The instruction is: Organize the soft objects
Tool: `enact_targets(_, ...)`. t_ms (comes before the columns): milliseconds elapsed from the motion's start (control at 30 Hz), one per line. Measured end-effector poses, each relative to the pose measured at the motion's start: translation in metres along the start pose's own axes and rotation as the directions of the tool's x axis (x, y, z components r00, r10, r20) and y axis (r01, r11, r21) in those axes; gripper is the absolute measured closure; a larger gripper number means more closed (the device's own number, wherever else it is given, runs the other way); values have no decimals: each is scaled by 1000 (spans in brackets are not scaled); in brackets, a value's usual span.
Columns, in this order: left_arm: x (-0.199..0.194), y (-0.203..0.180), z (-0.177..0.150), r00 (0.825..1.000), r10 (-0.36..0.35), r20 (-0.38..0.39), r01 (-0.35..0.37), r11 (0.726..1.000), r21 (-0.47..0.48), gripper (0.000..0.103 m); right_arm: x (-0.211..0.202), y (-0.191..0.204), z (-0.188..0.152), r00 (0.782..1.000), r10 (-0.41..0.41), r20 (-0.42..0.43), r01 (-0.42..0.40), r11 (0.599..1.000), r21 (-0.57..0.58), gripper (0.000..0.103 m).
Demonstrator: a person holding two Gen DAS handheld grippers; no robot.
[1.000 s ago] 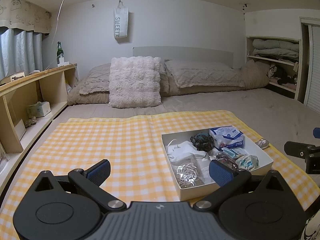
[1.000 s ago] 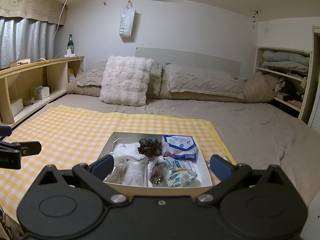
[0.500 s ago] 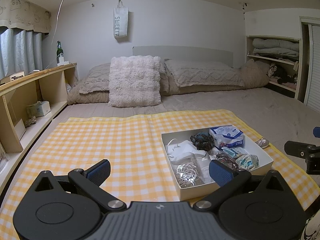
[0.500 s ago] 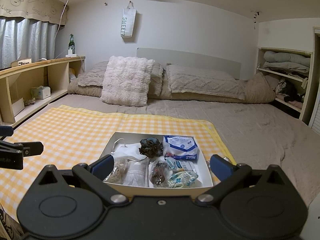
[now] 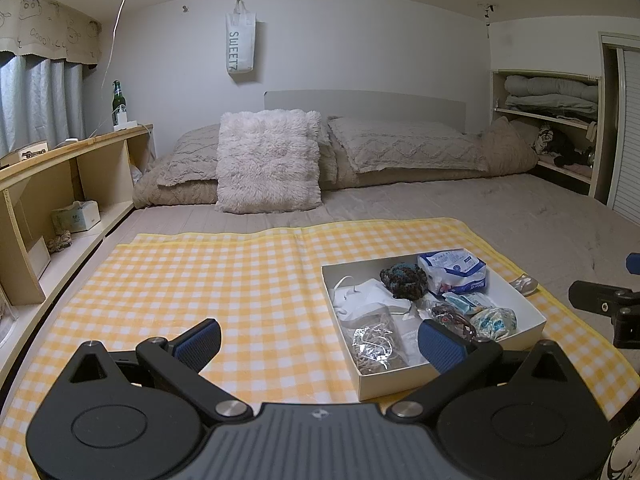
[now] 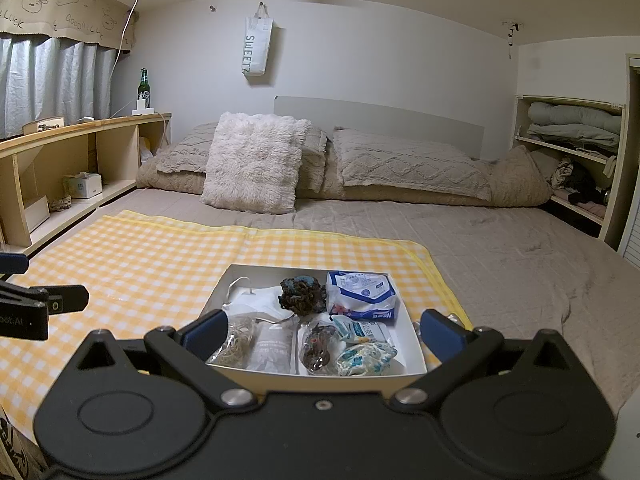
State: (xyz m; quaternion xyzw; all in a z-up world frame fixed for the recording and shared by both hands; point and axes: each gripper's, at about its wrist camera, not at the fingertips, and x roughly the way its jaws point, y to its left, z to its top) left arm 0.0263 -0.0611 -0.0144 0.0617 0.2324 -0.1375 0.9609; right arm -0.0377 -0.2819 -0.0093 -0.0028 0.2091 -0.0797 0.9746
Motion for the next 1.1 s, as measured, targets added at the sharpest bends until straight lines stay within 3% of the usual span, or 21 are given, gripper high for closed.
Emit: enact_targets(1100,2,2,-1,1000,5,-11,-5,1000,-11,0,0,0,0,1000,0,0,0,1000,0,0)
